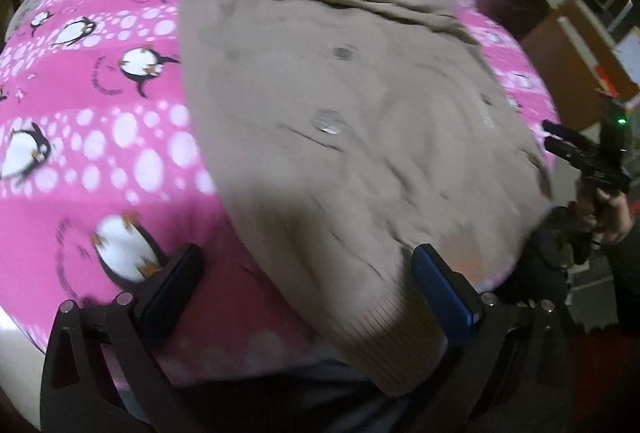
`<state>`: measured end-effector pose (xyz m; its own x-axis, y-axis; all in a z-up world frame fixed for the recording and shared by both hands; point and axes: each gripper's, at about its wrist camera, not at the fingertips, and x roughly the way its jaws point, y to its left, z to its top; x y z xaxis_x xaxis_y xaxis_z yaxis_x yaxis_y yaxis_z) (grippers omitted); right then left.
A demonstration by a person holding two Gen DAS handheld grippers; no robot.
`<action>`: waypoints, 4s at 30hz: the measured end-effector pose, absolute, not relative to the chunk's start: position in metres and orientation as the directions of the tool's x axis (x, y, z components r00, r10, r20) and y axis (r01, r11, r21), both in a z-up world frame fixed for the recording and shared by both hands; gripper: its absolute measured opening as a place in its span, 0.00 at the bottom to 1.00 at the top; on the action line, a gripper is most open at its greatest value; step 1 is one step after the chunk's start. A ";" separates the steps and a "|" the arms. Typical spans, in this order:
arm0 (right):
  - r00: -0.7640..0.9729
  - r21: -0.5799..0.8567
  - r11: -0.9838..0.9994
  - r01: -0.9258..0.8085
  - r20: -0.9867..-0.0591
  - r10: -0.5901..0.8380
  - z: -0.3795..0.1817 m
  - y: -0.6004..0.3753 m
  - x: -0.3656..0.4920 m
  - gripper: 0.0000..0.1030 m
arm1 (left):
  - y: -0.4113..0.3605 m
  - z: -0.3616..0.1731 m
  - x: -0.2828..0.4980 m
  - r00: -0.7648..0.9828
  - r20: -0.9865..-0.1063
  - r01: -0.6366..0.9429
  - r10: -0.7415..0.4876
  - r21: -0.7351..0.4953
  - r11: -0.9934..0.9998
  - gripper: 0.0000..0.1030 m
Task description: Fold large clothes
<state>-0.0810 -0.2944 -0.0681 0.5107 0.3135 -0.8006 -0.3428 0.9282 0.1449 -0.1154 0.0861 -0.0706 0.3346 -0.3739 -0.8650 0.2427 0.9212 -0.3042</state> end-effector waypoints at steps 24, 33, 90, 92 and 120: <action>0.502 0.383 0.888 -0.256 -0.732 0.461 -0.094 -0.324 -0.116 0.70 | 0.088 -0.078 -0.112 0.391 -0.810 0.113 -0.437 -0.429 0.896 0.53; 0.464 0.572 0.788 -0.229 -0.647 0.605 -0.115 -0.340 -0.108 0.27 | 0.092 -0.074 -0.114 0.418 -0.803 0.116 -0.424 -0.416 0.902 0.33; 0.635 0.693 0.712 -0.115 -0.500 0.589 -0.041 -0.333 0.121 0.11 | 0.140 -0.008 0.112 0.640 -0.666 0.078 -0.383 -0.439 0.895 0.04; 0.624 0.683 0.724 -0.094 -0.526 0.578 -0.050 -0.329 0.133 0.11 | 0.144 -0.028 0.126 0.627 -0.686 0.045 -0.369 -0.442 0.896 0.04; 0.567 0.727 0.686 -0.023 -0.556 0.608 -0.063 -0.345 0.156 0.45 | 0.156 -0.031 0.144 0.606 -0.745 0.050 -0.278 -0.313 0.948 0.73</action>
<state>0.1556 -0.3446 -0.0628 0.5670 0.6080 -0.5557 -0.0231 0.6861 0.7271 0.1442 0.1563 -0.0313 0.6056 -0.2785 -0.7455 0.0503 0.9483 -0.3134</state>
